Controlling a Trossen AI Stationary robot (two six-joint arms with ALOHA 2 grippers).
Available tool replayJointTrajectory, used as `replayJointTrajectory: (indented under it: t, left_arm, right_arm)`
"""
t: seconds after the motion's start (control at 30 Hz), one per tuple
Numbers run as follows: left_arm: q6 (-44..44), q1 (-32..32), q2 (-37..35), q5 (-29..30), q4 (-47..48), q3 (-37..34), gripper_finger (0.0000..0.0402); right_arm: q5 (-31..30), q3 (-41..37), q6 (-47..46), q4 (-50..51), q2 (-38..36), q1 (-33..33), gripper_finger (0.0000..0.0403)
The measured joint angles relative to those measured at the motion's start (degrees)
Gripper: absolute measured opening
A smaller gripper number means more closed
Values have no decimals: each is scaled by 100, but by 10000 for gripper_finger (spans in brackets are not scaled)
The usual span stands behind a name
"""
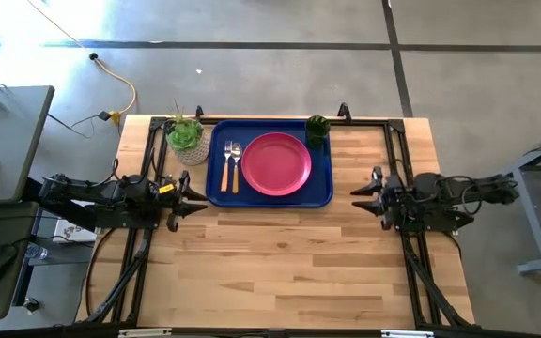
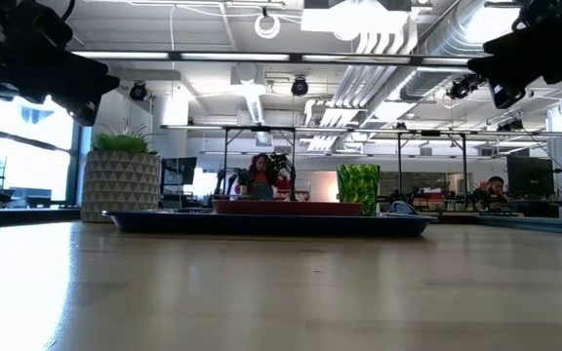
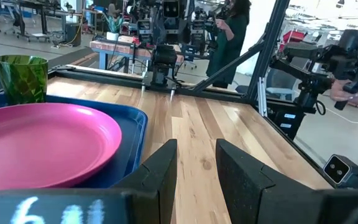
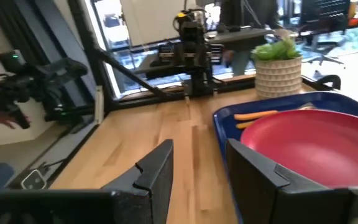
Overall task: Pick and place plate/cup/fork/spoon on tray
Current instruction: Return to Home Position
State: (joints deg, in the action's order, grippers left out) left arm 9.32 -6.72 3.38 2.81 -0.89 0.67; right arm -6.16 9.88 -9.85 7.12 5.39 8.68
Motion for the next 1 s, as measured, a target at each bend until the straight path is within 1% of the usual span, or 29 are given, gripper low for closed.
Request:
replayJointTrajectory:
  t: [0.1, 0.23, 0.43, 0.63, 0.77, 0.9, 1.0]
  left_arm:
    - [0, 0, 0, 0, 0, 0, 99]
    - [2, 0, 0, 0, 0, 0, 99]
    - [2, 0, 0, 0, -1, 0, 99]
    - [2, 0, 0, -2, -2, 0, 99]
    - [4, 0, 0, -1, -2, 0, 99]
    - [4, 0, 0, 0, -2, 0, 99]
    - [5, 0, 0, -1, -2, 0, 99]
  right_arm:
    - [146, -281, -17, -255, -117, 0, 138]
    - [180, -561, -41, -426, -238, -2, 138]
    - [388, -791, -57, -478, -291, 0, 138]
    - [932, -888, 92, -735, -289, -2, 138]
    - [918, -889, 88, -730, -275, -2, 138]
    - [622, -889, -82, -690, -273, -2, 138]
    - [619, -889, 134, -689, -273, -4, 138]
